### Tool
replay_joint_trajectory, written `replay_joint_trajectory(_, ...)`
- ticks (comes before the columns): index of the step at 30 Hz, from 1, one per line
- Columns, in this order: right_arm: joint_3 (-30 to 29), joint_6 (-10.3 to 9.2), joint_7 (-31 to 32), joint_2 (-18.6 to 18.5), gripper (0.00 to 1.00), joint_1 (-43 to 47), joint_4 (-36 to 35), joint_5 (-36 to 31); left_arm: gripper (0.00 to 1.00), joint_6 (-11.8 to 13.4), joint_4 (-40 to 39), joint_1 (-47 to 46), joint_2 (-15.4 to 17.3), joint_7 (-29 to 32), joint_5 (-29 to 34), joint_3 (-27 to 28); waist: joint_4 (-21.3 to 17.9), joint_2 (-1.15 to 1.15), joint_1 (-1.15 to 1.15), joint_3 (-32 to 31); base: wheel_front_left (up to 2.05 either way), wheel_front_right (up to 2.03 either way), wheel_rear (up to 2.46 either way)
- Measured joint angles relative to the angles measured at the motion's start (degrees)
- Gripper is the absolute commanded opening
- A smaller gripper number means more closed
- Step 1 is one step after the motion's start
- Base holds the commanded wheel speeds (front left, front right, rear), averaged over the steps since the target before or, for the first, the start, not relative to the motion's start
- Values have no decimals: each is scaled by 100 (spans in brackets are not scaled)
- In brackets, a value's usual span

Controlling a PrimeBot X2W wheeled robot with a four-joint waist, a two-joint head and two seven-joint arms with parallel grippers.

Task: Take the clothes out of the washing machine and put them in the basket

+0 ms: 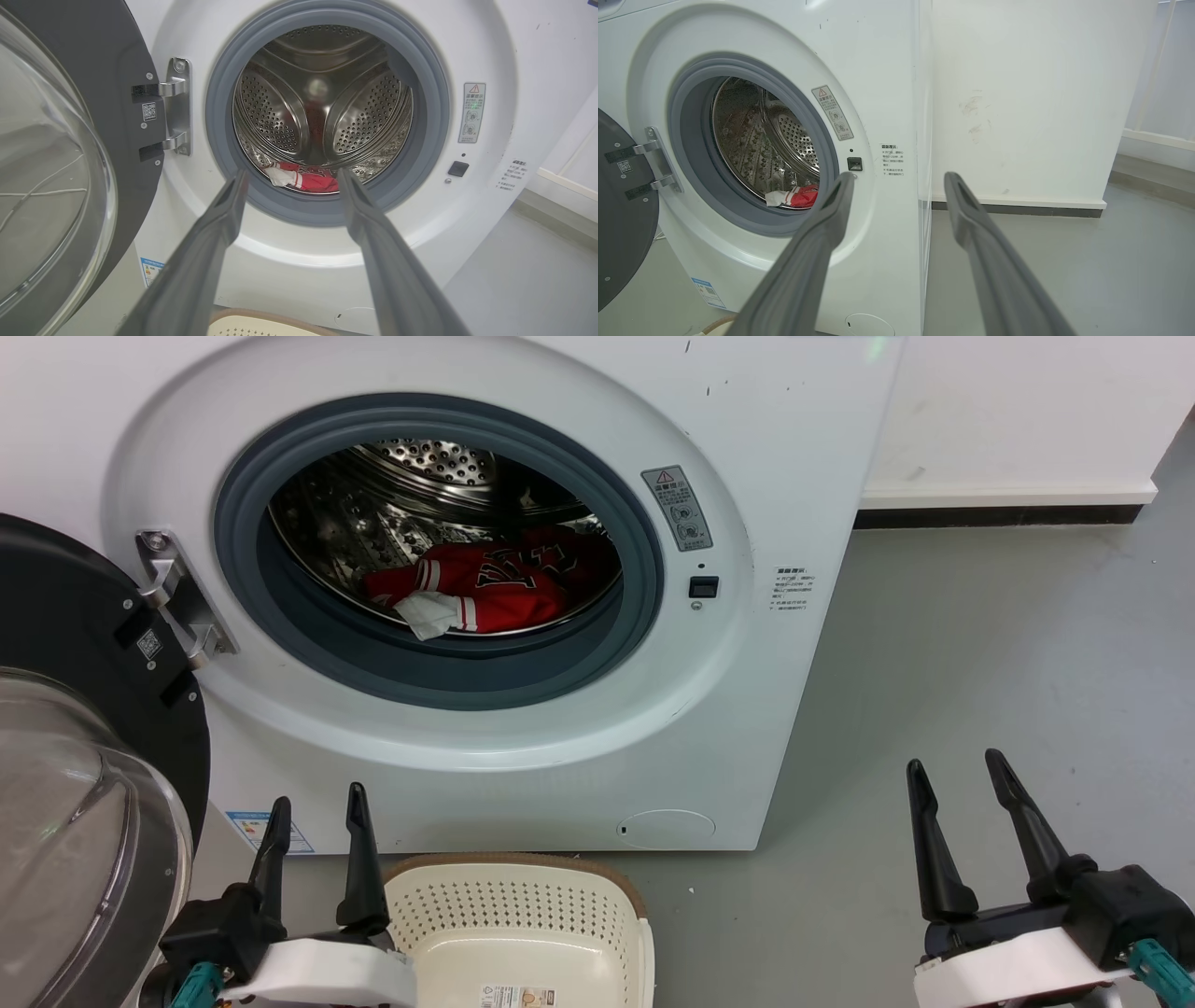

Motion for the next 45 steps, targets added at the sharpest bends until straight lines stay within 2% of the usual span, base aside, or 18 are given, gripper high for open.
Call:
replay_joint_trajectory(30,-100,1,-319,0,100,176,34,-889,100,90,-14,216,4,-308,1160,-45,-3,0,0,-8,0,0,0)
replay_joint_trajectory(45,-94,1,-320,0,100,192,143,-837,100,78,136,228,5,-323,1049,18,-7,0,0,-23,0,0,0)
